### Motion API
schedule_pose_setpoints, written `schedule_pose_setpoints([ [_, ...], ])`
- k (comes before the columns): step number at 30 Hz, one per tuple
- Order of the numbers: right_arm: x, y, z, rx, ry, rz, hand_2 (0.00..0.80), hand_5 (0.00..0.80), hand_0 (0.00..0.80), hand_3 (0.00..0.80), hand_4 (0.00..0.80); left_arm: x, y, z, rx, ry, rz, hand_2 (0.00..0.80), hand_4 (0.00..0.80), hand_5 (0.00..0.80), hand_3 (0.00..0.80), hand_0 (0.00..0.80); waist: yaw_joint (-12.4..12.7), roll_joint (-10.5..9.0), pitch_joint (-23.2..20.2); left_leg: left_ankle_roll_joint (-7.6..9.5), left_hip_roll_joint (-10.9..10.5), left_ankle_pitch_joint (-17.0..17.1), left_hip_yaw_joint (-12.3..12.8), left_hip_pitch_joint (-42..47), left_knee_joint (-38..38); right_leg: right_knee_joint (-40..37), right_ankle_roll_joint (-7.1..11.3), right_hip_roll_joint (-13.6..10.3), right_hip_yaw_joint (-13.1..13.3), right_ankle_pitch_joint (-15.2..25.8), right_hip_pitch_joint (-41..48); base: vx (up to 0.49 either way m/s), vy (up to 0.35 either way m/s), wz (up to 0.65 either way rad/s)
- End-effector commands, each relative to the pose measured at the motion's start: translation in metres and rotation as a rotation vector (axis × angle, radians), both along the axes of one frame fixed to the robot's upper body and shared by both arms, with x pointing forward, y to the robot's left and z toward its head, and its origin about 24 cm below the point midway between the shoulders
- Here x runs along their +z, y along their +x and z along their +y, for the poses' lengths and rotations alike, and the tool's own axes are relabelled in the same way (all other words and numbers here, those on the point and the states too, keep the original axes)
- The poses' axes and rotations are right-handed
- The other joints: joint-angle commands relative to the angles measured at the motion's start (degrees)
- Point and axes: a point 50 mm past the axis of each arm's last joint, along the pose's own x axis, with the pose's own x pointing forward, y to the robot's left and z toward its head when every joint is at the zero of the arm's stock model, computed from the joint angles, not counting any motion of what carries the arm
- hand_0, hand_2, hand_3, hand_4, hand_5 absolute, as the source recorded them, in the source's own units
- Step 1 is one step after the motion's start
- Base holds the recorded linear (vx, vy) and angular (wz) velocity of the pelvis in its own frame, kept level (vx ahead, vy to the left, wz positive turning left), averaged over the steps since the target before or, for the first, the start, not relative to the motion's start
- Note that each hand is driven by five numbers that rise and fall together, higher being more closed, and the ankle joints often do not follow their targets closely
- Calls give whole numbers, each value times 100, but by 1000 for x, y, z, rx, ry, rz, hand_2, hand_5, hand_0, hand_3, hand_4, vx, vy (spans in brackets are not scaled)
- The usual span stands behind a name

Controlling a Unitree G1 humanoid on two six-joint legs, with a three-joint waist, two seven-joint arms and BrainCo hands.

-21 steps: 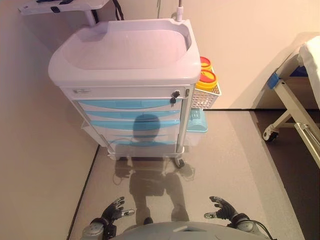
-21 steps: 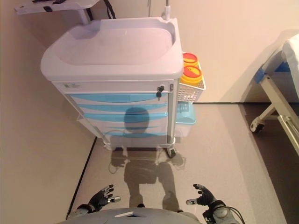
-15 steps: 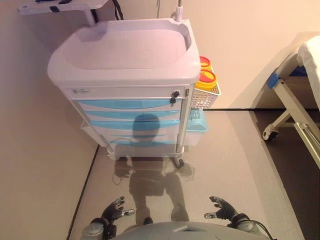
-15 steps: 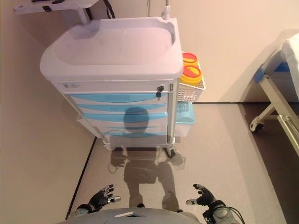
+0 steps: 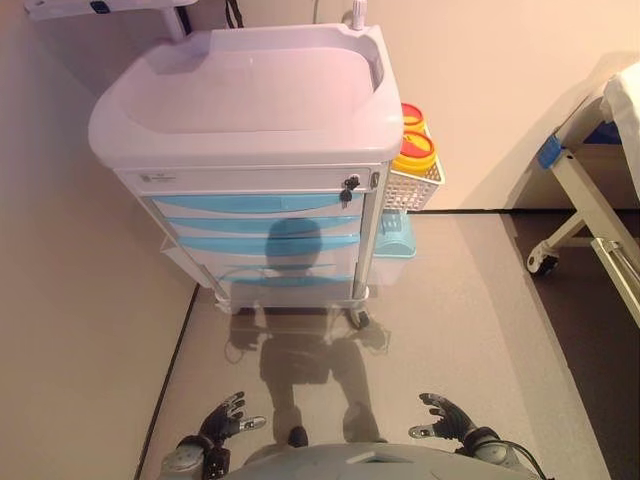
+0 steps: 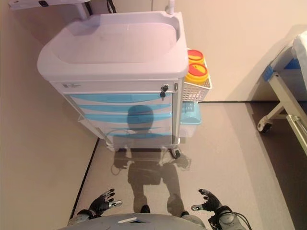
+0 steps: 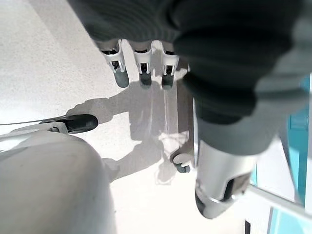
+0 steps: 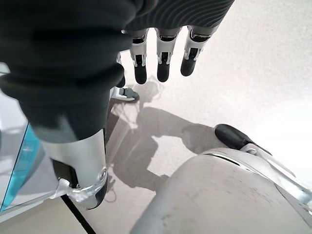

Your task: Open the drawer and pick up the medicine

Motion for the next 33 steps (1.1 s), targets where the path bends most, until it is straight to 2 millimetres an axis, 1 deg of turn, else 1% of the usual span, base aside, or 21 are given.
schedule_pose_setpoints([
  [1,14,31,-9,-31,-5,-119,0,0,0,0,0,13,32,7,100,-41,-144,0,0,0,0,0,56,-44,308,502,-426,-851,-45,-472,760,979,51,-89,-174,-307,-782,-60,102,-12],
  [3,20,41,-12,-53,-5,-168,0,0,0,0,0,18,42,10,138,-48,-203,0,0,0,0,0,25,-44,525,580,-487,-896,-40,-777,1013,1229,30,-118,-83,-336,-1122,-107,95,-17],
  [5,23,47,-14,-62,-8,-200,0,0,0,0,0,24,50,15,180,-51,-266,0,0,0,0,0,2,-83,732,624,-512,-948,21,-1081,1297,1400,4,-129,-25,-328,-1402,-110,83,-13],
  [6,24,49,-14,-59,-16,-217,0,0,0,0,0,29,58,17,216,-61,-316,0,0,0,0,0,-29,-96,916,642,-507,-974,89,-1296,1528,1556,-21,-153,2,-312,-1604,-76,111,-5],
  [8,25,50,-13,-64,-22,-232,0,0,0,0,0,36,70,18,251,-74,-388,0,0,0,0,0,-51,-129,1092,684,-512,-1023,165,-1607,1824,1798,-42,-175,78,-296,-1933,-54,94,-8],
  [9,27,53,-13,-65,-24,-250,0,0,0,0,0,43,79,19,277,-92,-445,0,0,0,0,0,-67,-164,1225,724,-527,-1044,211,-1858,2045,1978,-51,-176,135,-272,-2203,-51,70,-17],
  [11,29,58,-11,-67,-28,-269,0,0,0,0,0,53,92,20,310,-119,-534,0,0,0,0,0,-73,-226,1354,775,-544,-1084,283,-2259,2388,2236,-64,-156,221,-242,-2607,-47,52,-25],
  [12,29,59,-10,-66,-30,-276,0,0,0,0,0,56,96,20,322,-128,-561,0,0,0,0,0,-69,-243,1388,791,-544,-1120,307,-2390,2513,2346,-71,-138,250,-264,-2741,-58,36,-20],
  [14,33,66,-9,-60,-32,-297,0,0,0,0,0,70,111,23,374,-160,-661,0,0,0,0,0,-75,-304,1476,832,-525,-1180,355,-2834,2846,2628,-102,-46,320,-263,-3207,-57,33,-18],
  [17,35,72,-6,-36,-32,-303,0,0,0,0,0,92,132,25,428,-223,-807,0,0,0,0,0,-86,-413,1540,898,-519,-1330,363,-3417,3329,3055,-155,101,367,-308,-3771,-9,14,-26],
  [20,36,75,-5,-17,-26,-303,0,0,0,0,0,107,146,21,454,-333,-912,0,0,0,0,0,-109,-468,1556,917,-540,-1445,346,-3793,3666,3347,-184,192,400,-343,-4126,29,14,-11],
  [21,37,76,-4,-10,-24,-307,0,0,0,0,0,114,151,20,467,-376,-954,0,0,0,0,0,-119,-463,1578,908,-545,-1662,300,-3836,3832,3528,-162,242,437,-521,-4195,76,24,-11],
  [22,38,77,-4,-13,-22,-312,0,0,0,0,0,121,156,18,472,-416,-990,0,0,0,0,0,-127,-473,1597,911,-544,-1708,290,-3923,3933,3604,-163,268,449,-531,-4292,74,23,-18],
  [28,45,85,-5,-10,-16,-337,0,0,0,0,0,165,184,15,461,-608,-1196,0,0,0,0,0,-250,-591,1689,907,-442,-1782,321,-4250,4248,3790,-197,433,546,-486,-4594,15,-6,-16],
  [29,45,85,-5,-7,-16,-337,0,0,0,0,0,169,186,16,460,-618,-1211,0,0,0,0,0,-266,-606,1702,906,-430,-1789,328,-4267,4269,3791,-199,450,558,-474,-4609,19,-27,-8],
  [30,46,85,-6,-7,-19,-336,0,0,0,0,0,180,192,17,445,-628,-1250,0,0,0,0,0,-305,-637,1731,904,-410,-1795,341,-4307,4311,3782,-201,478,586,-443,-4637,24,-28,-8],
  [33,45,83,-6,-18,-24,-325,0,0,0,0,0,199,204,17,430,-669,-1310,0,0,0,0,0,-388,-689,1772,912,-381,-1803,369,-4358,4392,3739,-200,535,665,-350,-4658,45,-20,-9],
])
